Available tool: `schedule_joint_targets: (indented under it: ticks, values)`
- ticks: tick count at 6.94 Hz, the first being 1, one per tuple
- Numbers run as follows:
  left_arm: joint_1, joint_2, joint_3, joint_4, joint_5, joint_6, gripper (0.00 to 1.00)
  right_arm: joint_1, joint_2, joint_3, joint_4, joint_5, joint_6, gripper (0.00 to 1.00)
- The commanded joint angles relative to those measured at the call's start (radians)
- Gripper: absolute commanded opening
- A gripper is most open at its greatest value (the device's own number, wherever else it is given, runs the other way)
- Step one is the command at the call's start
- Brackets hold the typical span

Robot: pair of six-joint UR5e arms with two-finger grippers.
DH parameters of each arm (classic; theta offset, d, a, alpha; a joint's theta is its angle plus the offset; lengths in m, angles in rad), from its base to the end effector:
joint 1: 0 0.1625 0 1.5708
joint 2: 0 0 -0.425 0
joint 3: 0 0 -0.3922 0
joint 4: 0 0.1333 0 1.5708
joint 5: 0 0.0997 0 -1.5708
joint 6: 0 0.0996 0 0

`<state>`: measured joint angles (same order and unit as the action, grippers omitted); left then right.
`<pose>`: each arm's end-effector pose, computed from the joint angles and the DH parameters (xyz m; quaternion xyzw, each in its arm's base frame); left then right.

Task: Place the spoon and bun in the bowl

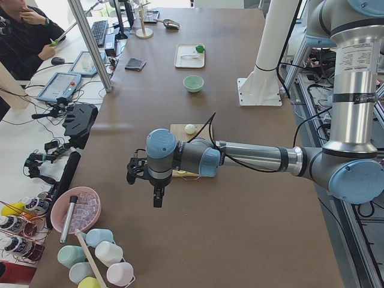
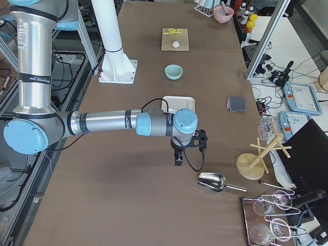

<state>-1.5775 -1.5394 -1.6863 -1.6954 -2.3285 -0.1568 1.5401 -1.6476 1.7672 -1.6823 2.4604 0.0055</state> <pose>-0.0681 -0.4896 0.6045 0.0689 0.3741 -0.0371 0.9241 0.0419 -0.4585 0.6014 -0.0041 -0.4303 -0.0131 0.9026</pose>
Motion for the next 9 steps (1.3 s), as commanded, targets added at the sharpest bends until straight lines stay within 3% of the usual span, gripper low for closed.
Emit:
schedule_joint_targets:
  ticks: [1, 5, 6, 7, 9]
  values:
    - [0.001, -0.004, -0.001, 0.000, 0.001, -0.001, 0.98, 0.000, -0.001, 0.005, 0.001, -0.001, -0.002, 1.00]
    - [0.001, 0.002, -0.004, -0.003, 0.000, 0.000, 0.98, 0.000, 0.006, 0.009, 0.001, -0.047, -0.001, 1.00]
    - [0.004, -0.005, -0.047, -0.009, -0.009, -0.001, 0.98, 0.000, 0.014, 0.014, 0.001, -0.070, -0.002, 1.00]
    - [0.026, -0.013, -0.096, -0.053, -0.011, -0.001, 0.98, -0.003, 0.031, 0.050, 0.001, -0.064, 0.001, 1.00]
    - [0.213, -0.037, -0.102, -0.326, -0.002, -0.001, 0.98, -0.052, 0.107, 0.092, 0.013, -0.066, 0.001, 1.00]
